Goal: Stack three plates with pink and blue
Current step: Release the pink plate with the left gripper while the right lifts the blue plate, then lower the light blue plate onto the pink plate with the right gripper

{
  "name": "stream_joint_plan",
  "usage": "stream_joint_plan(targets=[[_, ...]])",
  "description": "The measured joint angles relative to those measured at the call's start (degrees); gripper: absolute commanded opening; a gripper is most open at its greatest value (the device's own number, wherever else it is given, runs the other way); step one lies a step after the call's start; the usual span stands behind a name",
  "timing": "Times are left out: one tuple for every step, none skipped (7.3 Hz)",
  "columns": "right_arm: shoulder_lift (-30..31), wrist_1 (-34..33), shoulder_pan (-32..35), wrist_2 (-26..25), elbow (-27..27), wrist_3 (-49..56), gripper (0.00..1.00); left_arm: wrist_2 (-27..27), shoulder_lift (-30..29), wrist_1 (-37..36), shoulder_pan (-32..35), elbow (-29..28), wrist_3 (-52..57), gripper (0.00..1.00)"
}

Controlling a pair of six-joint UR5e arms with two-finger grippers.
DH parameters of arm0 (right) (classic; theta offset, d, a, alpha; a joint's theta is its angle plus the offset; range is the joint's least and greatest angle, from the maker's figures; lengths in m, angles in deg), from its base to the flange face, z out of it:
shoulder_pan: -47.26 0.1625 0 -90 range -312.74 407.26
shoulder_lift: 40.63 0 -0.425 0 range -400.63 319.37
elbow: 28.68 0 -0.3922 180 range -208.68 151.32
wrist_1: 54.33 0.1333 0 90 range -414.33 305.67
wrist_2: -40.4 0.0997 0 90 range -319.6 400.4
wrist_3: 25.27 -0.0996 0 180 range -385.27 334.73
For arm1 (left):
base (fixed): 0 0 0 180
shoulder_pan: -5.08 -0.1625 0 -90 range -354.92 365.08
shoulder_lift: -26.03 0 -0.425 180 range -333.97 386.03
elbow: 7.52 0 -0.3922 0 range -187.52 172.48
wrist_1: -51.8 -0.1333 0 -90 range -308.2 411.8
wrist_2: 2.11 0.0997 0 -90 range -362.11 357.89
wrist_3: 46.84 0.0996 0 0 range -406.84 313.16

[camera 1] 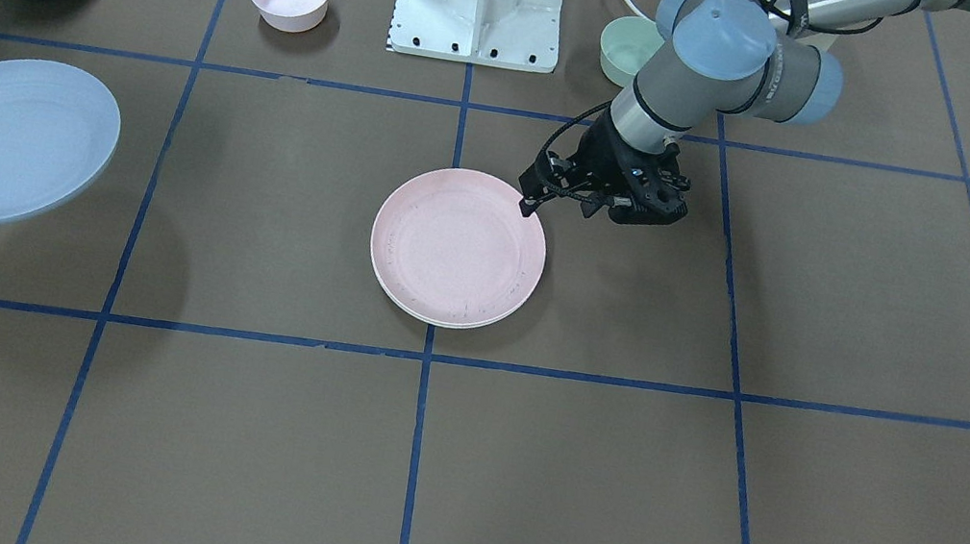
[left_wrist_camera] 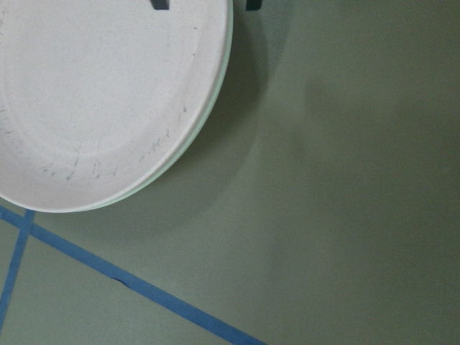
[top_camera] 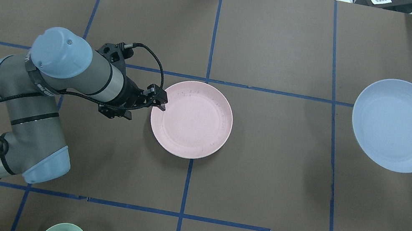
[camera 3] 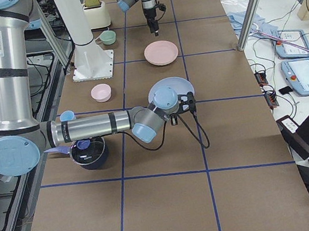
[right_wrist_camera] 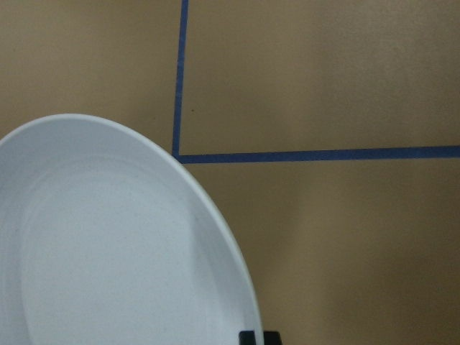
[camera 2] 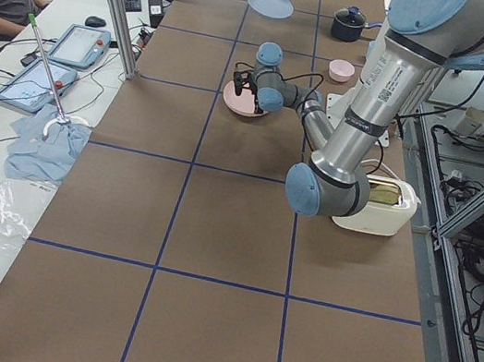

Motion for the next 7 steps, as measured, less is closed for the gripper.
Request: stream_joint_plan(targets=[[-2.3, 0.0, -1.4, -0.6, -0.2, -4.3, 0.00, -0.2, 1.1, -1.3, 1.0, 1.7, 3.4, 1.00], [-4.2, 0.0, -3.5, -1.9, -0.7, -8.1, 0.00, -0.2, 1.9, -3.8, 2.3, 3.3, 8.1, 1.00], [-6.1, 0.0, -6.4, -4.3, -1.5, -12.3, 0.00, -0.3, 3.1, -6.1, 3.8, 4.5, 12.7, 1.00], [-8.0, -0.1, -10.3, -7.8, -2.3, -17.0, 0.00, -0.3, 4.9, -7.2, 5.3, 5.5, 16.5, 1.00], [-10.4, -0.4, -14.8, -11.6, -2.9, -22.1, 0.00, -0.3, 6.8, -7.6, 6.8, 6.4, 19.6, 1.00], [-13.3, -2.3, -18.5, -15.2, -3.3, -25.8, 0.00, -0.3, 8.1, -7.8, 7.9, 6.8, 21.9, 1.00], [-16.9, -6.9, -21.8, -18.6, -4.1, -27.8, 0.00, -0.3, 8.8, -7.8, 8.5, 7.0, 23.3, 1.00]])
